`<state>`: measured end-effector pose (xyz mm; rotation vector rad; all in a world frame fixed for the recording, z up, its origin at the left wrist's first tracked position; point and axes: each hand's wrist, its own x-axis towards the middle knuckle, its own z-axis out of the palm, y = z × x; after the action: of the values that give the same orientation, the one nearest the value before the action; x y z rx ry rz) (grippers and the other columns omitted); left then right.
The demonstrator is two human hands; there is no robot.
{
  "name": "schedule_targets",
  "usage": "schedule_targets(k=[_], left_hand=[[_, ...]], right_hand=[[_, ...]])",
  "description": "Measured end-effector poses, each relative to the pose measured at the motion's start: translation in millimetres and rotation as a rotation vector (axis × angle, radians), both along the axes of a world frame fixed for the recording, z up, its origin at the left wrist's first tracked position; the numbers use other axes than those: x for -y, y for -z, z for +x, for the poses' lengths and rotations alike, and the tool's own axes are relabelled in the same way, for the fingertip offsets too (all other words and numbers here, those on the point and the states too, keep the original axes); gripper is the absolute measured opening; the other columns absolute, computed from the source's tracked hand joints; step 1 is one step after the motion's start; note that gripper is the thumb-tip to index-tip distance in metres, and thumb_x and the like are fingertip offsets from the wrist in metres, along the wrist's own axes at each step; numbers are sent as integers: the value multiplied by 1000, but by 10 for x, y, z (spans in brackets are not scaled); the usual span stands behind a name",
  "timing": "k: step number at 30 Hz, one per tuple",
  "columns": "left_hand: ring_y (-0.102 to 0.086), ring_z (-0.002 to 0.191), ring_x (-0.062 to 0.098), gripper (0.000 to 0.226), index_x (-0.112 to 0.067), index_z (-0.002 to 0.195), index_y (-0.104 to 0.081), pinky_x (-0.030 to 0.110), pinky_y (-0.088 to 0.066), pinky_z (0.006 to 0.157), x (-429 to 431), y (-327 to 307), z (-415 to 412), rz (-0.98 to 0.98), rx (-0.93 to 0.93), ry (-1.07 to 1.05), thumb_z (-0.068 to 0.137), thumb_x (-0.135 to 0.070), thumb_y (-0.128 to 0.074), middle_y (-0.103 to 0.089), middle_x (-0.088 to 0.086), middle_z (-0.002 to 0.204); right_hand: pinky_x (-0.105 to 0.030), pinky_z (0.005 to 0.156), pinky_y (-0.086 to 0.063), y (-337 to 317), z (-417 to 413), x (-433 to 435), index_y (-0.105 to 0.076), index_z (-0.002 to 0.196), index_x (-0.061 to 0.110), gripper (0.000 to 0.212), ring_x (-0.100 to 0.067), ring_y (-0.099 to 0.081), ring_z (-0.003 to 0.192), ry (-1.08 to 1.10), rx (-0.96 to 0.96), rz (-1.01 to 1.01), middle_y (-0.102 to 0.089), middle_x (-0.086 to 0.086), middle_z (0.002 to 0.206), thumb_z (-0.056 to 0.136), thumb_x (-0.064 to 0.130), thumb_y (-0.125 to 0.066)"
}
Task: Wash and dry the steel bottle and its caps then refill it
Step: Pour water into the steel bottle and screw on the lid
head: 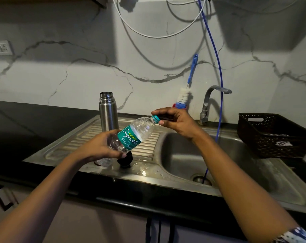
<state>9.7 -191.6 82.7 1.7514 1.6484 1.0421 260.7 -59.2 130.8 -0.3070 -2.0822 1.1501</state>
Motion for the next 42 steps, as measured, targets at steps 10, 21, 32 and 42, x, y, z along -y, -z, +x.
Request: schedule_targets(k=[10, 21, 32, 42], left_hand=[[-69, 99, 18, 89, -20, 116, -59, 27, -52, 88, -35, 20, 71, 28, 108, 31, 37, -44, -93, -72, -1, 106], [-65, 105, 13, 105, -19, 129, -52, 44, -51, 97, -129, 117, 106, 99, -73, -68, 41, -65, -85, -68, -5, 116], [-68, 93, 10, 93, -28, 116, -55, 16, -52, 69, -147, 87, 362, 159, 216, -67, 36, -62, -85, -69, -2, 107], [-56, 103, 8, 85, -37, 130, -42, 30, -47, 83, -116, -37, 192, 386, 122, -314, 57, -70, -72, -57, -8, 118]], right_hand=[[-36, 83, -50, 48, -145, -81, -61, 109, 5, 29, -13, -57, 92, 318, 147, 515, -59, -1, 101, 96, 28, -50], [-36, 69, -47, -101, -263, -77, -63, 73, 14, 57, -27, -59, 72, 665, 373, 791, -68, -11, 77, 98, 41, -20], [-29, 64, -46, -147, -324, 171, -60, 101, 18, 48, -12, -56, 76, 293, 144, -193, -62, 1, 90, 89, 61, -43], [-41, 90, -50, -63, -645, 90, -50, 119, 21, 51, -19, -59, 107, 200, -43, -450, -61, 1, 114, 75, 20, -76]])
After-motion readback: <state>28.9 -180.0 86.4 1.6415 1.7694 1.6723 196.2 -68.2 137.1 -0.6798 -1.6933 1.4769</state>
